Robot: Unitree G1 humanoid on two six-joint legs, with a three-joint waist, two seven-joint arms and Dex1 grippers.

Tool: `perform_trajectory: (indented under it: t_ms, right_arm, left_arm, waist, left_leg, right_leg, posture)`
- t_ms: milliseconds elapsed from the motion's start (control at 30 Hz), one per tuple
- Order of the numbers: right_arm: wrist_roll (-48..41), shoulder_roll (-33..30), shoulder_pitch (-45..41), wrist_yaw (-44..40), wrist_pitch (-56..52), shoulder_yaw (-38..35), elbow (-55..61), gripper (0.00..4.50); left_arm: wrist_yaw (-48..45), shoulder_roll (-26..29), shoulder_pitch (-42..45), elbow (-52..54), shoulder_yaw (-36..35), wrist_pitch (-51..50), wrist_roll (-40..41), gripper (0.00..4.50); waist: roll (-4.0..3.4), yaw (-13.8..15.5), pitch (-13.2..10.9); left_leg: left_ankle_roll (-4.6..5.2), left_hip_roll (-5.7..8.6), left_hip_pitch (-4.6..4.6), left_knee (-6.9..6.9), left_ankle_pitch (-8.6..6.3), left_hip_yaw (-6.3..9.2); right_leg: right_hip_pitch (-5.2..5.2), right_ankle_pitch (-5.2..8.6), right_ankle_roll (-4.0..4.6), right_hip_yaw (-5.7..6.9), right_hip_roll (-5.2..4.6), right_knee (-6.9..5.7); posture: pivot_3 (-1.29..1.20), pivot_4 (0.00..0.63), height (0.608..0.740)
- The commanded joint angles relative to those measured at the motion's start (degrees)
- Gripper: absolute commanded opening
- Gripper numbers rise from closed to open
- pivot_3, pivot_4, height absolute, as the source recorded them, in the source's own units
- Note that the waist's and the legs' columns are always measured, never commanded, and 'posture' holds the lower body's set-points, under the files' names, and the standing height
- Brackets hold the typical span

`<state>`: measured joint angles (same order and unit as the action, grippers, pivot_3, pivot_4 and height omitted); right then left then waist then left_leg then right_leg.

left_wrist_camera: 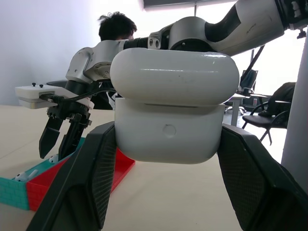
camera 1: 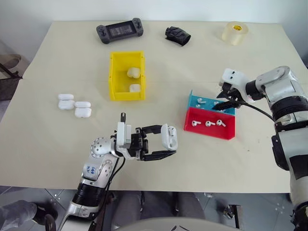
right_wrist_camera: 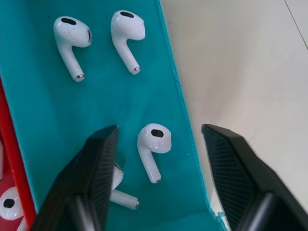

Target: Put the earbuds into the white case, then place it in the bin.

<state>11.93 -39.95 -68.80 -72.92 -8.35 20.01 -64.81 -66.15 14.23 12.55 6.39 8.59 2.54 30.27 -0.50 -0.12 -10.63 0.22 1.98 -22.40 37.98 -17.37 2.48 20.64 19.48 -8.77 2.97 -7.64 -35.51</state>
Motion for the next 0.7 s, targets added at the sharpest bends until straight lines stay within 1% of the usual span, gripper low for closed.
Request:
perform_trajectory:
  t_ms: [33, 267, 333, 400, 433, 500, 700]
  right_arm:
    - [1.89, -0.16, -0.35, 0.72, 0.59, -0.10, -1.27, 2.95]
    - [3.00, 0.00, -1.00, 1.23, 1.11, -0.26, -2.72, 2.95]
    - [3.22, 0.13, -1.04, 0.77, 0.99, -0.27, -3.00, 2.62]
    - [3.40, 0.17, -0.94, 0.38, 1.08, -0.19, -3.14, 2.16]
    - [3.44, 0.22, -0.90, 0.28, 1.12, -0.17, -3.20, 1.79]
    - [3.50, 0.39, -0.83, 0.73, 1.12, -0.29, -3.35, 1.23]
    - [3.79, 0.56, -0.67, 0.53, 1.03, -0.55, -3.52, 1.23]
  left_arm:
    - [0.34, 0.32, -0.38, 2.89, 0.04, 0.75, 0.20, 2.78]
    - [0.45, 0.44, -0.11, 2.78, 0.00, 0.95, 0.14, 2.78]
    - [0.51, 0.48, 0.00, 2.76, -0.08, 0.98, 0.12, 2.78]
    - [0.66, 0.55, 0.02, 2.94, -0.15, 0.89, 0.14, 2.78]
    - [0.73, 0.60, 0.03, 3.02, -0.18, 0.82, 0.16, 2.78]
    - [0.86, 0.68, 0.03, 3.14, -0.21, 0.79, 0.14, 2.78]
    - [1.14, 0.91, 0.04, 3.50, -0.30, 0.54, 0.28, 2.78]
  waist:
    - [0.00, 0.01, 0.00]
    - [0.00, 0.00, 0.00]
    - [0.00, -0.01, 0.00]
    - [0.00, -0.01, 0.00]
    - [0.00, -0.01, 0.00]
    - [0.00, -0.03, 0.00]
    - [0.00, -0.03, 0.00]
  left_leg:
    - [0.00, -0.01, 0.00, 0.00, 0.00, 0.00]
    - [-0.01, -0.01, 0.00, 0.00, 0.00, 0.01]
    - [-0.01, -0.01, 0.00, 0.00, 0.00, 0.01]
    - [-0.01, -0.01, 0.01, 0.00, 0.00, 0.01]
    - [-0.01, 0.00, 0.01, 0.00, 0.00, 0.01]
    - [-0.01, 0.00, 0.01, 0.00, 0.00, 0.00]
    - [-0.01, -0.01, 0.02, 0.00, -0.01, 0.01]
  right_leg:
    - [0.00, 0.00, 0.00, -0.01, 0.00, 0.00]
    - [0.00, 0.00, 0.00, -0.01, -0.01, -0.01]
    - [0.00, 0.00, 0.00, -0.01, -0.01, -0.01]
    - [0.00, 0.00, 0.00, -0.02, -0.01, -0.01]
    - [0.00, 0.00, 0.00, -0.02, -0.01, -0.01]
    - [0.00, 0.00, 0.00, -0.01, 0.00, -0.01]
    - [0.00, 0.00, 0.00, -0.02, 0.00, -0.01]
  posture:
    - [0.00, 0.150, 0.740]
    - [0.00, 0.150, 0.740]
    - [0.00, 0.150, 0.740]
    - [0.00, 0.150, 0.740]
    - [0.00, 0.150, 0.740]
    - [0.00, 0.150, 0.740]
    - [0.00, 0.150, 0.740]
